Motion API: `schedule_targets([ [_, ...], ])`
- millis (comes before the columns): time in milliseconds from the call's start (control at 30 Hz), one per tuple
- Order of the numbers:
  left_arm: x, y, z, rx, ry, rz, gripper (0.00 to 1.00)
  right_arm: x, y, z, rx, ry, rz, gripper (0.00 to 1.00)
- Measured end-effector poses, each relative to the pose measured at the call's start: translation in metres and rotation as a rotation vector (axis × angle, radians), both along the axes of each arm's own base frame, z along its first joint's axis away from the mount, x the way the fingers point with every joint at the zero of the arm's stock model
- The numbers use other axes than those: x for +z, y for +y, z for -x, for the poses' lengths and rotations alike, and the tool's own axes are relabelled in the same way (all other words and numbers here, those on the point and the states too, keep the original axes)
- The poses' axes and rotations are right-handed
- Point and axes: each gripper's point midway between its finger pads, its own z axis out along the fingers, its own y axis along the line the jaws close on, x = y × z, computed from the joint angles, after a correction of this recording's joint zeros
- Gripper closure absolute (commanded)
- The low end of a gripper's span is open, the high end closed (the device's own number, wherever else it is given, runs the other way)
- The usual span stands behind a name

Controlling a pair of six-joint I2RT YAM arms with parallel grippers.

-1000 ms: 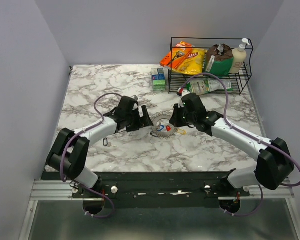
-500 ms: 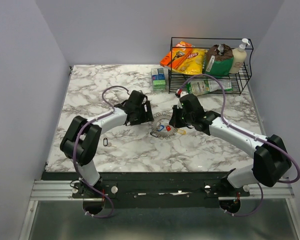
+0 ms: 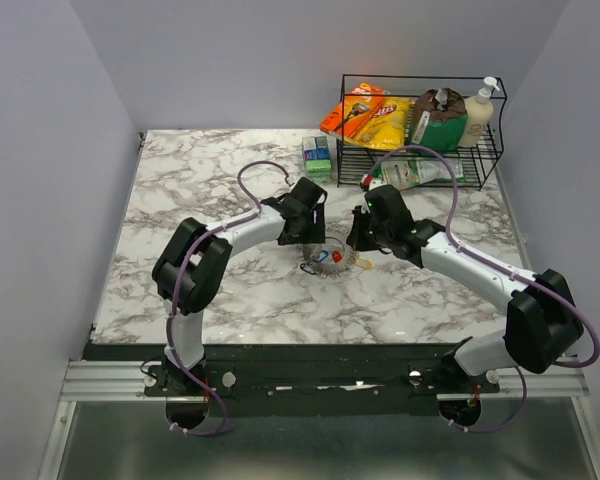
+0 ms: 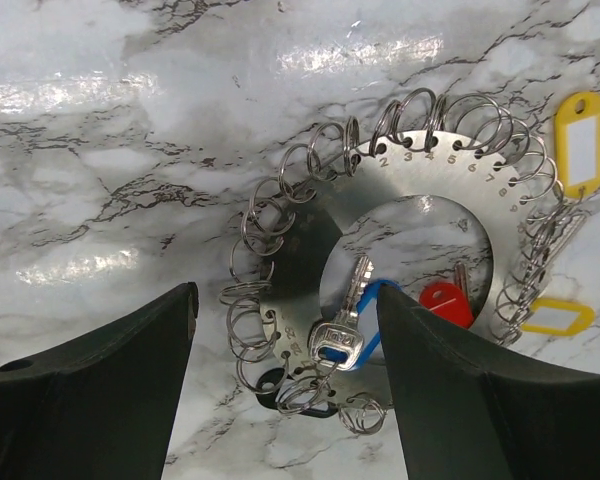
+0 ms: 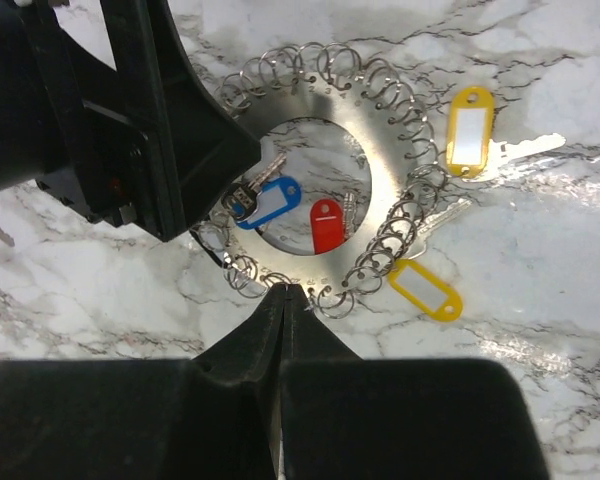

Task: Put the keys on the keyring

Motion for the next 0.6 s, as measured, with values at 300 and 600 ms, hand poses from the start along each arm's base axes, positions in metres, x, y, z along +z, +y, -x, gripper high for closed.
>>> schedule_targets([
  [300, -0.019, -0.007, 0.002, -0.039, 0.022, -0.107, 0.35, -0.005, -0.016, -0.005, -0.037, 0.009, 0.024, 0.92],
  [600, -0.022, -0.005, -0.004, -0.038, 0.008, -0.143, 0.37, -0.006, -0.019, -0.003, -0.031, 0.013, 0.037, 0.92],
])
